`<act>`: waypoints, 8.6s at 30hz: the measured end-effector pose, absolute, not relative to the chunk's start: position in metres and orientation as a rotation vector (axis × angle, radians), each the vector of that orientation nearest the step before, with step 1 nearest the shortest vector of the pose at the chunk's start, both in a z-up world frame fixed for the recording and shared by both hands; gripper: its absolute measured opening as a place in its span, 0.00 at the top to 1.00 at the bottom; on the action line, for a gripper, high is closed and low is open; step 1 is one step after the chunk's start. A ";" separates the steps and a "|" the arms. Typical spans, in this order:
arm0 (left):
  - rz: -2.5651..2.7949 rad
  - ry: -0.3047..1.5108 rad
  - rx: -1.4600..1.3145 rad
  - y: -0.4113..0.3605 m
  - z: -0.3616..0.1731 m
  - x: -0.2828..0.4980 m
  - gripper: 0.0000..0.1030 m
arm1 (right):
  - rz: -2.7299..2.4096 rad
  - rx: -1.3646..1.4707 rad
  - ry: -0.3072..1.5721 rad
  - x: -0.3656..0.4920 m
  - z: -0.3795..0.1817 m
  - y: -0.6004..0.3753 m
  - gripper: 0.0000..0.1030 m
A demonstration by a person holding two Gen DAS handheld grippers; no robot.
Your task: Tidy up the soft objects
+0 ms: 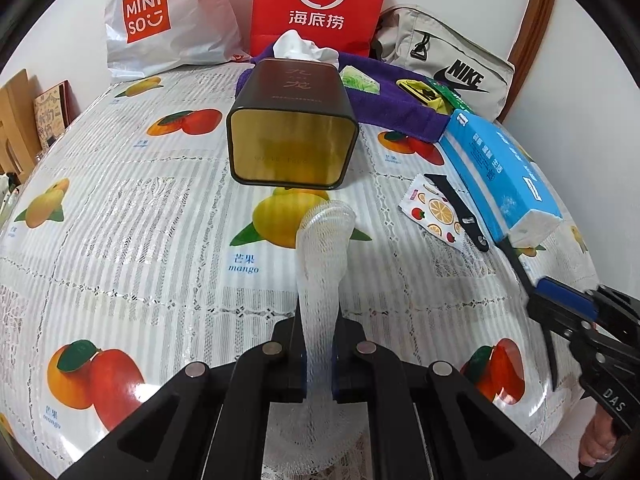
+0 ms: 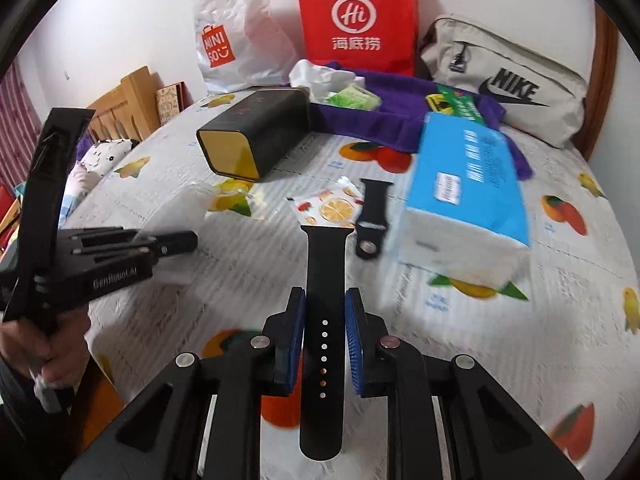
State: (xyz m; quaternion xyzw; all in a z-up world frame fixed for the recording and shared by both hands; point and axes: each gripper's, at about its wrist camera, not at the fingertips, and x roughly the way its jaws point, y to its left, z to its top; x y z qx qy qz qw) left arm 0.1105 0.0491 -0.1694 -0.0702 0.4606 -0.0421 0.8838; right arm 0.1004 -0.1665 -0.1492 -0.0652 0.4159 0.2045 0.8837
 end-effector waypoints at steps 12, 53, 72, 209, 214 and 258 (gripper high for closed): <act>-0.072 0.963 -0.121 0.046 -0.169 0.109 0.93 | 0.296 -0.081 0.950 0.103 -0.177 -0.222 0.80; -0.140 0.912 -0.178 0.056 -0.096 0.106 0.94 | 0.418 -0.045 0.827 0.093 -0.105 -0.219 0.80; -0.140 0.913 -0.221 0.045 -0.068 0.146 0.94 | 0.454 -0.038 0.771 0.144 -0.062 -0.233 0.80; -0.188 1.044 -0.250 0.069 -0.126 0.148 0.44 | 0.411 0.006 0.893 0.144 -0.162 -0.167 0.64; -0.200 1.041 -0.263 0.073 -0.129 0.146 0.44 | 0.328 -0.061 0.859 0.147 -0.172 -0.158 0.64; -0.223 1.067 -0.289 0.077 -0.150 0.121 0.44 | 0.378 -0.039 0.912 0.112 -0.173 -0.167 0.63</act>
